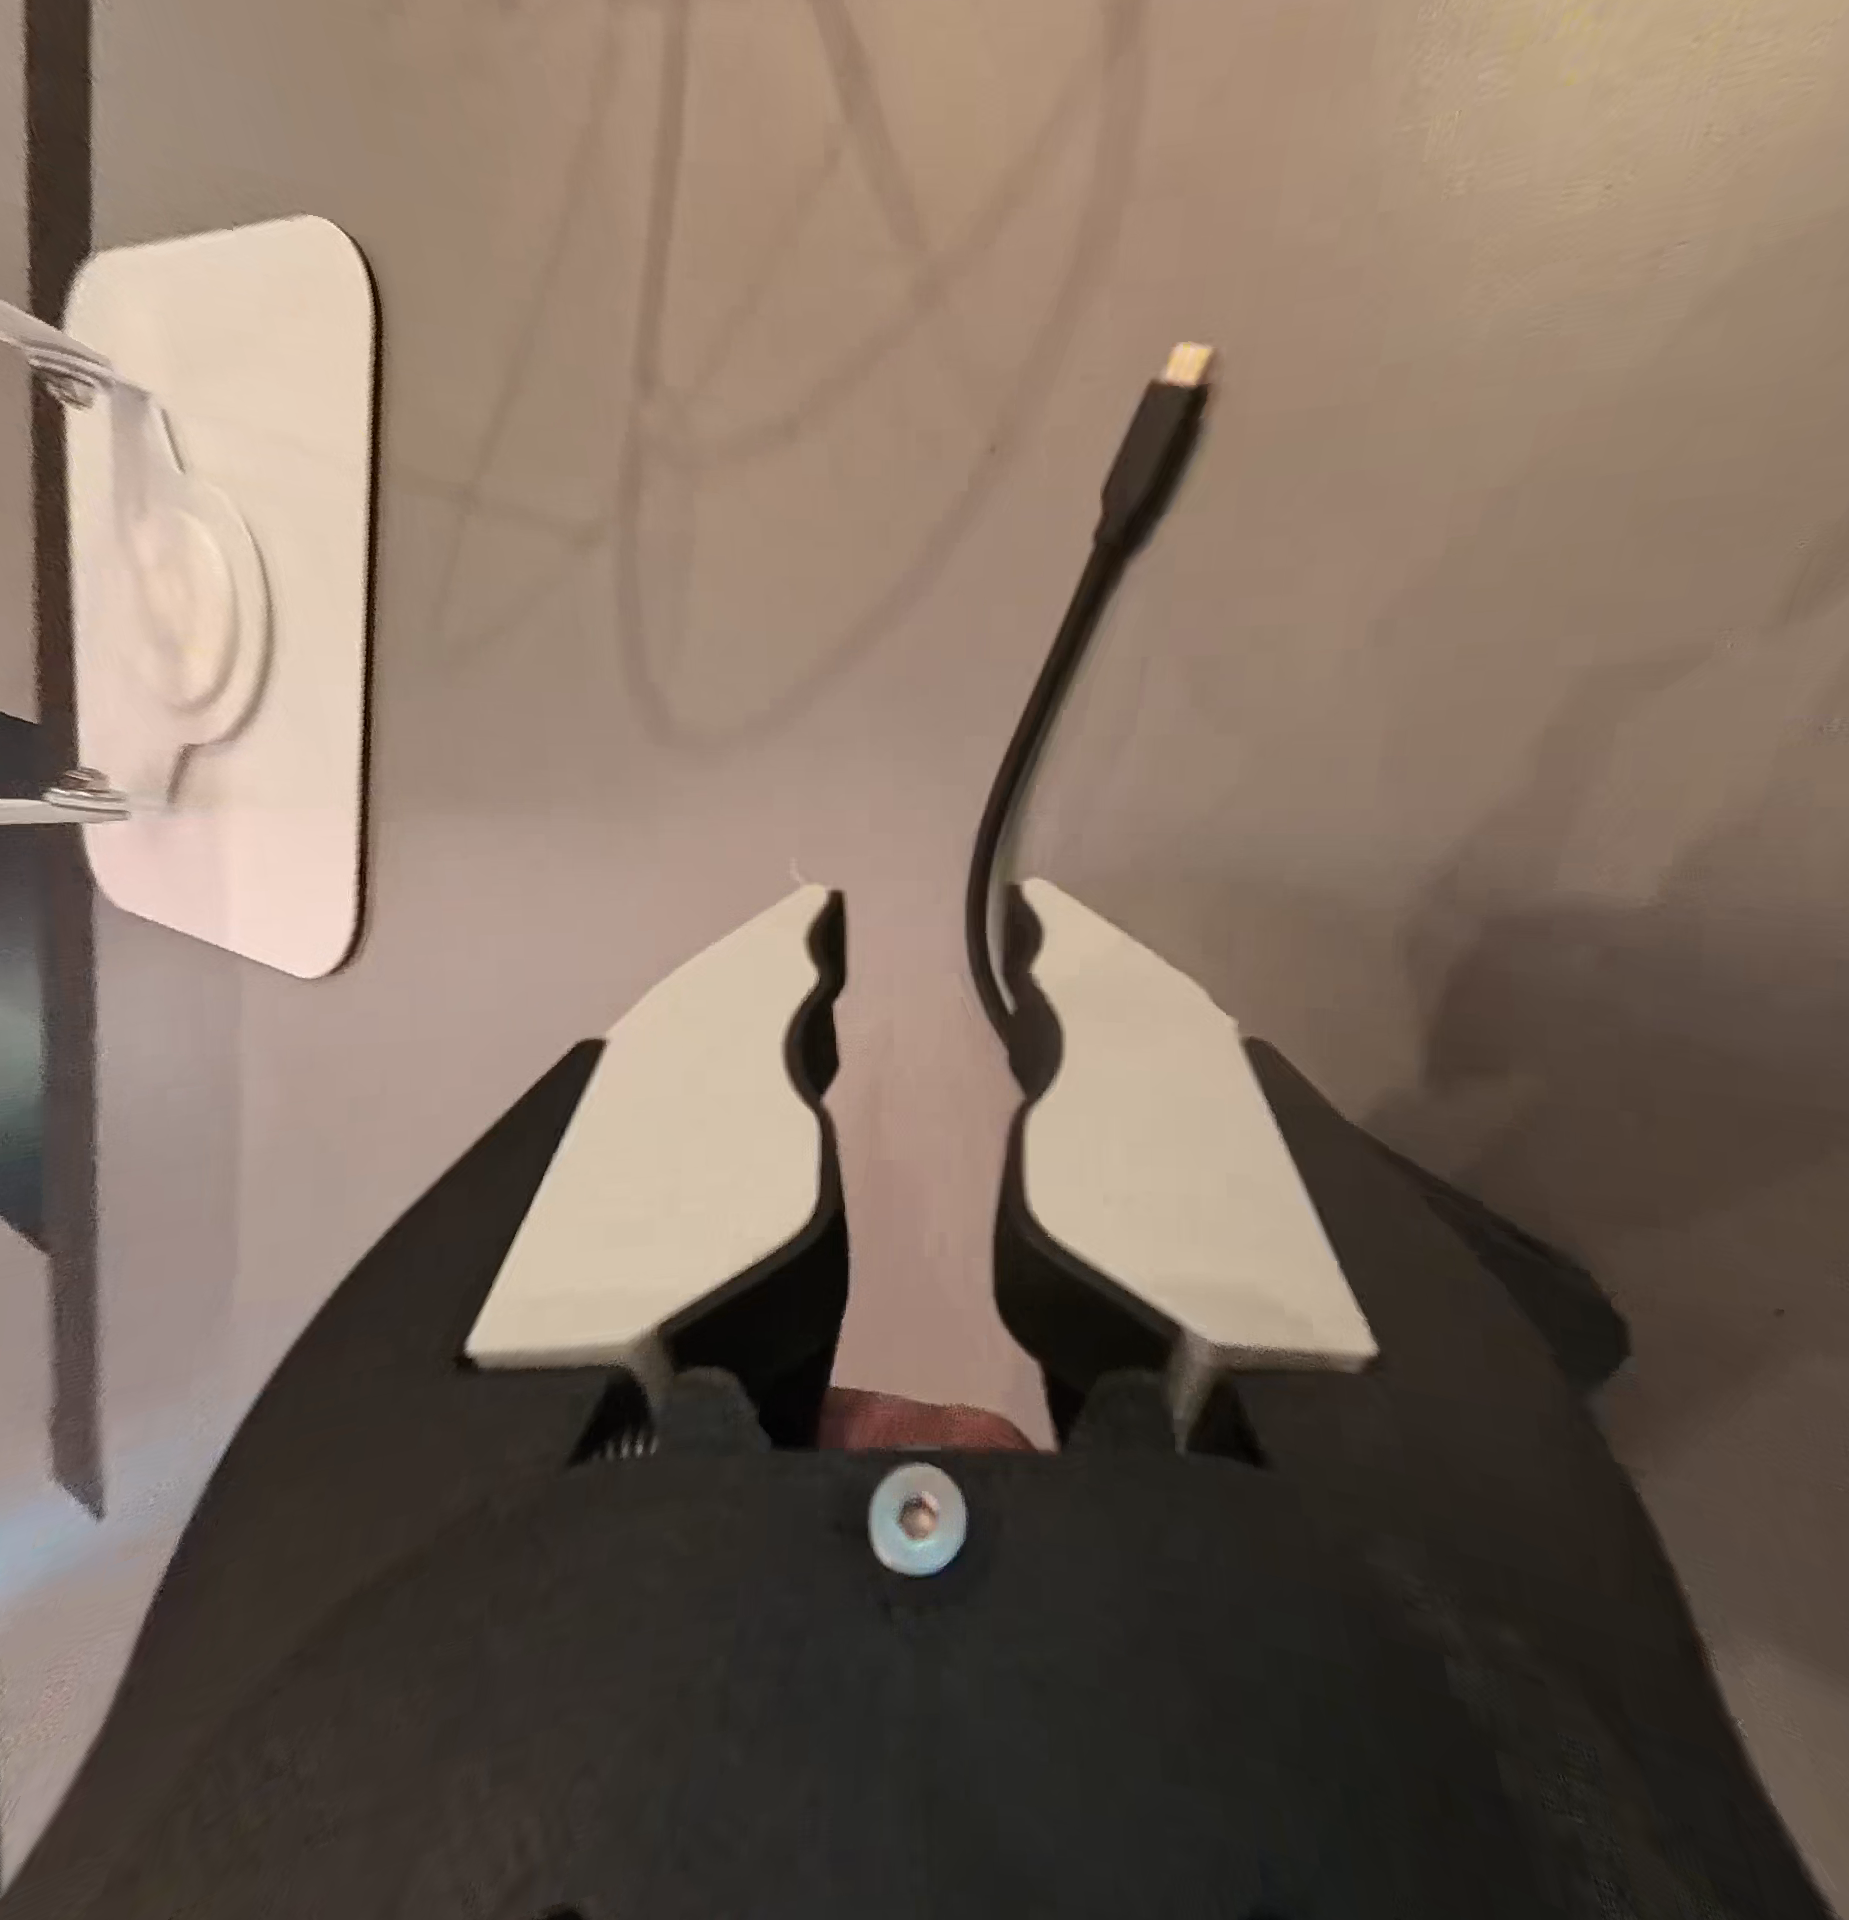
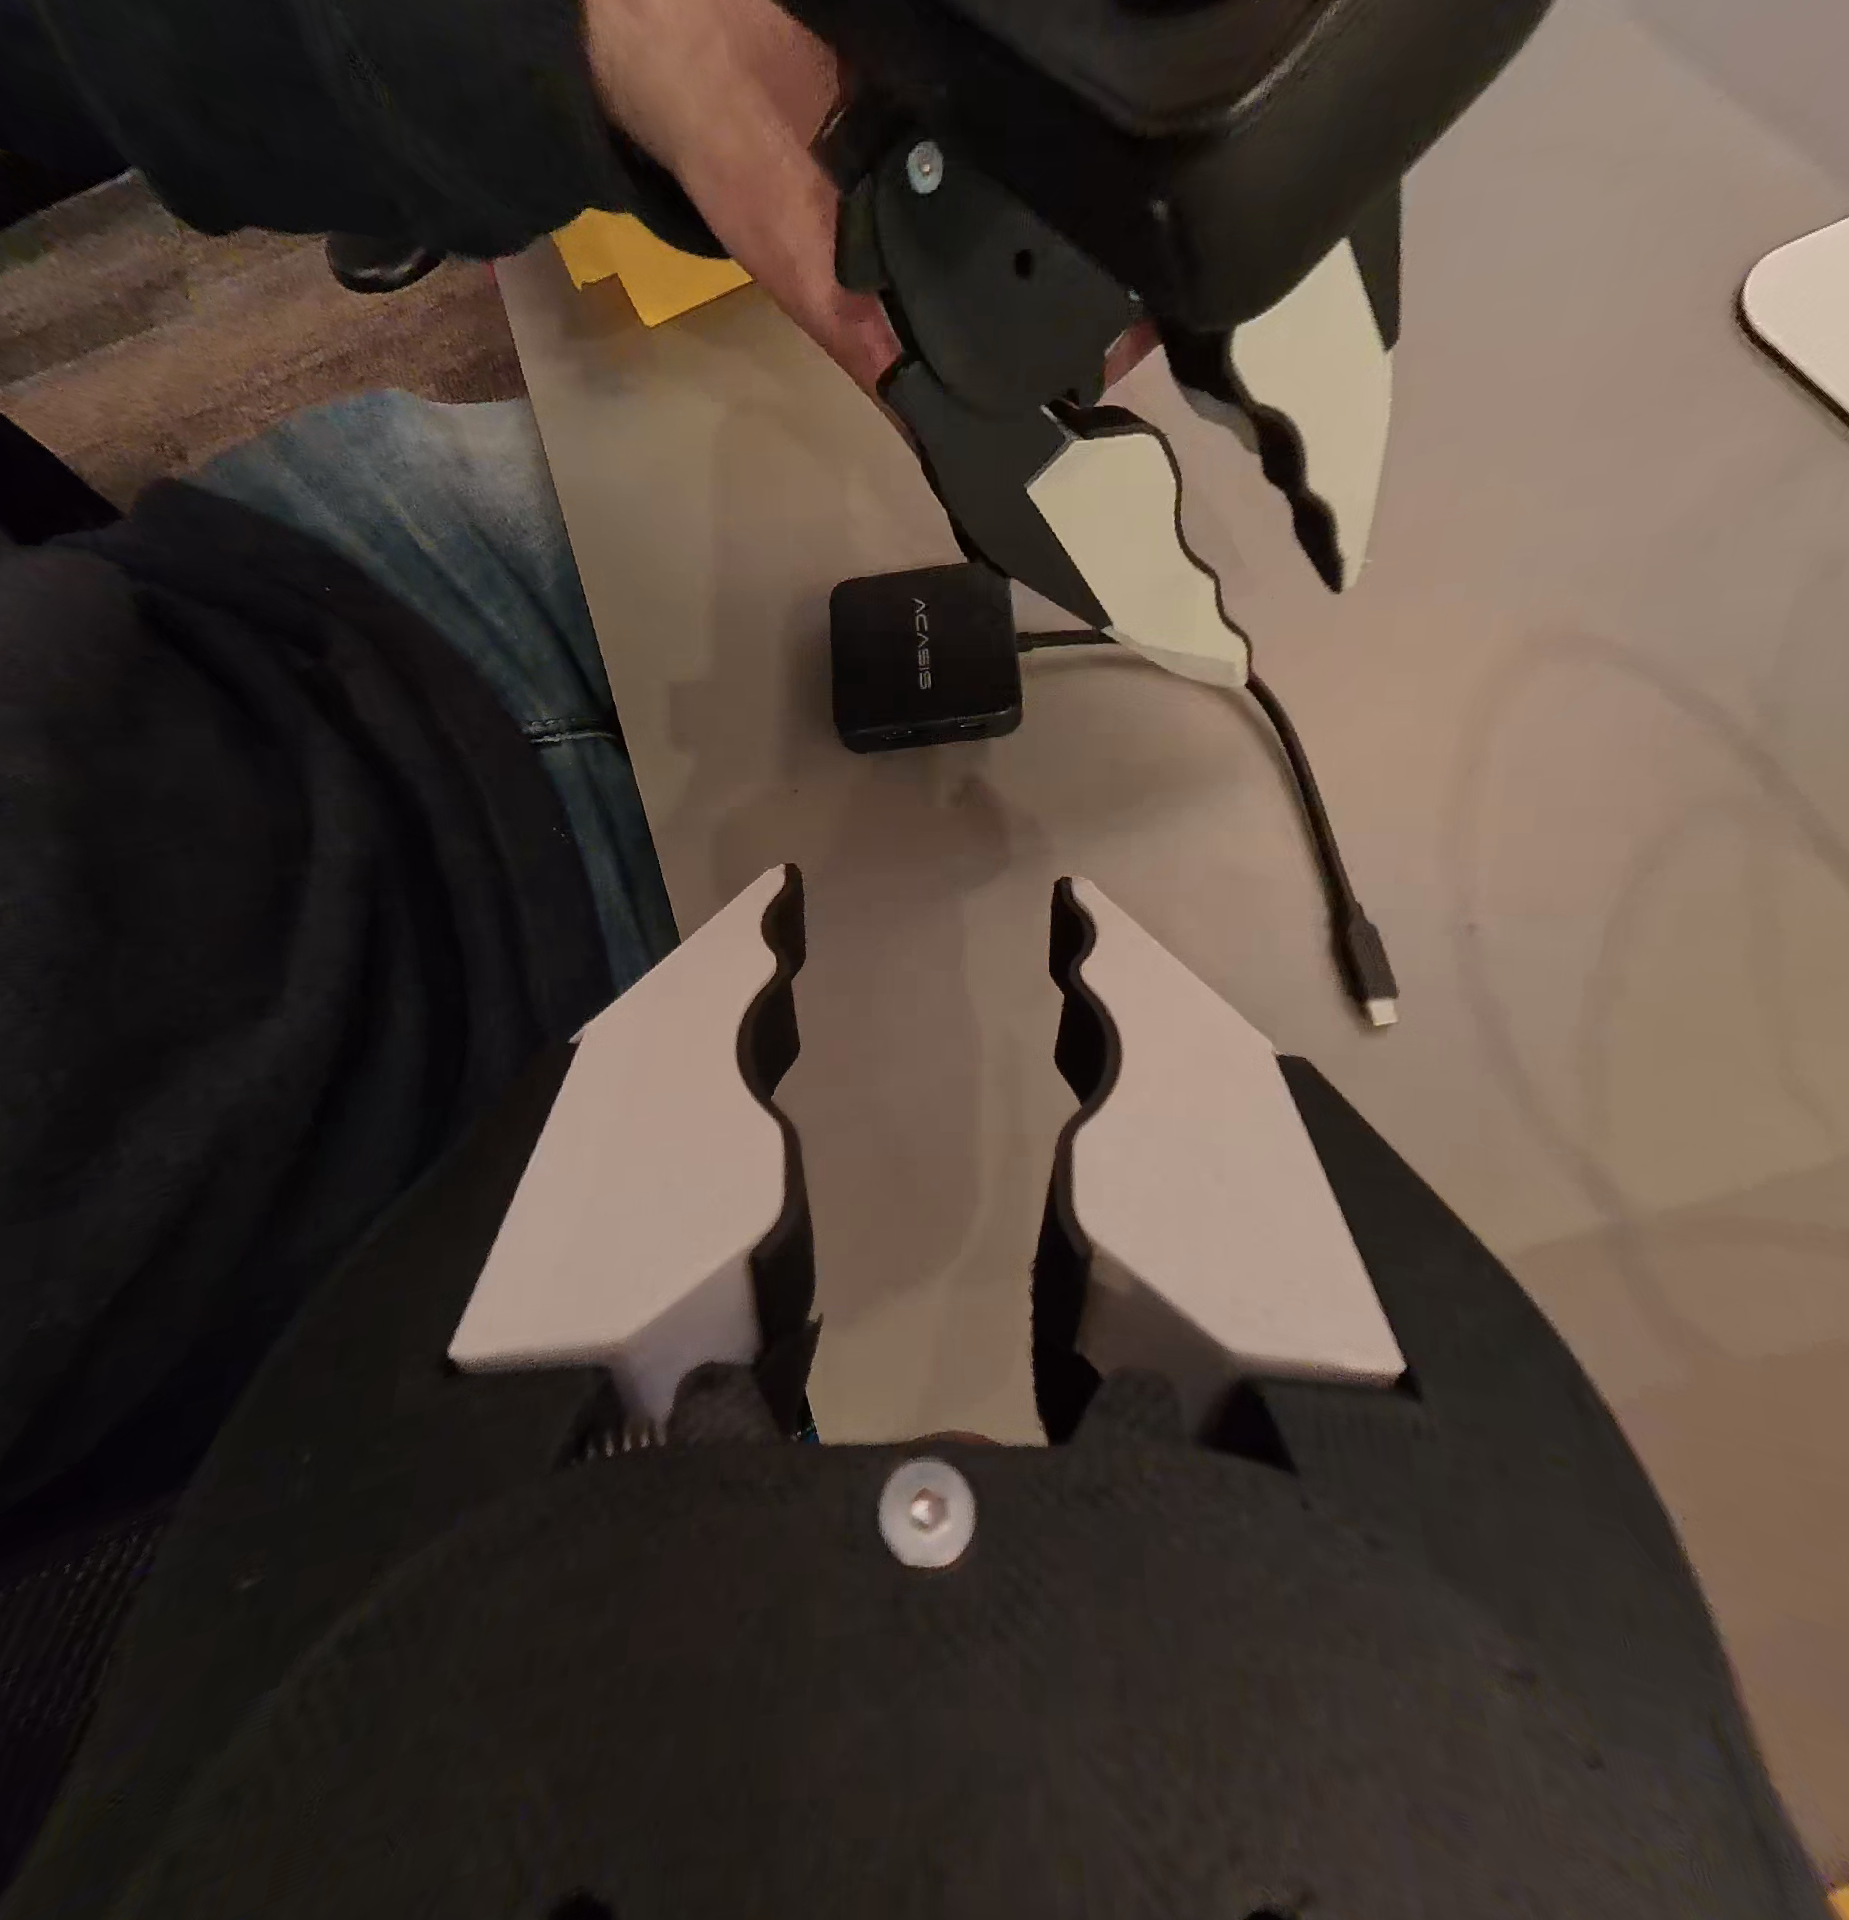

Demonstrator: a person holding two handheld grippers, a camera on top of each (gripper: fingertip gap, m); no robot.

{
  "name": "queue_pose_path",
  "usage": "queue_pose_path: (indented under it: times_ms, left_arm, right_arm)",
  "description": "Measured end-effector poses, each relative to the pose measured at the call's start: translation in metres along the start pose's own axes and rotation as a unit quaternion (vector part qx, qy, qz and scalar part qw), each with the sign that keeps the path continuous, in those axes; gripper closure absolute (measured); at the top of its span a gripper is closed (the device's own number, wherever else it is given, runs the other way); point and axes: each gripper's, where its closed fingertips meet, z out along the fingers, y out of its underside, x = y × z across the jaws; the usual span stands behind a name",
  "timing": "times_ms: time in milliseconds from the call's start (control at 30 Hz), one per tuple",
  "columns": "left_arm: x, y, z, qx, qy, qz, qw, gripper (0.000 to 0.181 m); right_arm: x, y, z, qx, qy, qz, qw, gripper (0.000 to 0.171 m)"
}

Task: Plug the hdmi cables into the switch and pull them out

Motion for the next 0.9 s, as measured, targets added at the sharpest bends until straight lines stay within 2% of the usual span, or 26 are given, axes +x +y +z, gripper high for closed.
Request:
queue_pose_path:
  times_ms: [100, 233, 300, 367, 467, 533, 600, 800, 867, 900]
  left_arm:
    - [-0.008, -0.006, -0.02, 0.032, -0.01, -0.021, 0.999, 0.144]
    - [-0.043, 0.005, -0.102, 0.081, -0.084, -0.043, 0.992, 0.147]
    - [-0.069, 0.041, -0.148, 0.066, -0.143, -0.066, 0.985, 0.15]
    - [-0.089, 0.099, -0.183, 0.017, -0.188, -0.096, 0.977, 0.151]
    - [-0.088, 0.209, -0.206, -0.127, -0.197, -0.142, 0.962, 0.144]
    - [-0.079, 0.264, -0.209, -0.185, -0.192, -0.17, 0.949, 0.146]
    - [-0.057, 0.301, -0.194, -0.215, -0.144, -0.219, 0.941, 0.147]
    - [-0.024, 0.357, -0.141, -0.27, -0.087, -0.251, 0.926, 0.148]
    - [-0.021, 0.367, -0.134, -0.286, -0.092, -0.242, 0.923, 0.172]
    - [-0.021, 0.366, -0.133, -0.28, -0.095, -0.246, 0.923, 0.175]
  right_arm:
    - [-0.001, 0.001, 0.003, -0.003, -0.003, -0.004, 1.0, 0.124]
    - [-0.001, 0.004, 0.002, -0.004, -0.002, -0.006, 1.0, 0.124]
    - [-0.001, 0.005, 0.002, 0.001, -0.005, -0.003, 1.0, 0.123]
    - [0.0, 0.004, 0.002, 0.004, -0.008, -0.002, 1.0, 0.124]
    - [-0.001, 0.002, 0.006, 0.001, -0.011, -0.007, 1.0, 0.124]
    - [-0.003, -0.001, 0.01, -0.001, -0.015, -0.012, 1.0, 0.124]
    - [-0.007, -0.006, 0.013, -0.003, -0.018, -0.02, 1.0, 0.124]
    - [-0.017, -0.011, 0.017, -0.017, -0.019, -0.039, 0.999, 0.124]
    - [-0.018, -0.011, 0.016, -0.019, -0.018, -0.039, 0.999, 0.124]
    - [-0.018, -0.011, 0.016, -0.02, -0.017, -0.039, 0.999, 0.124]
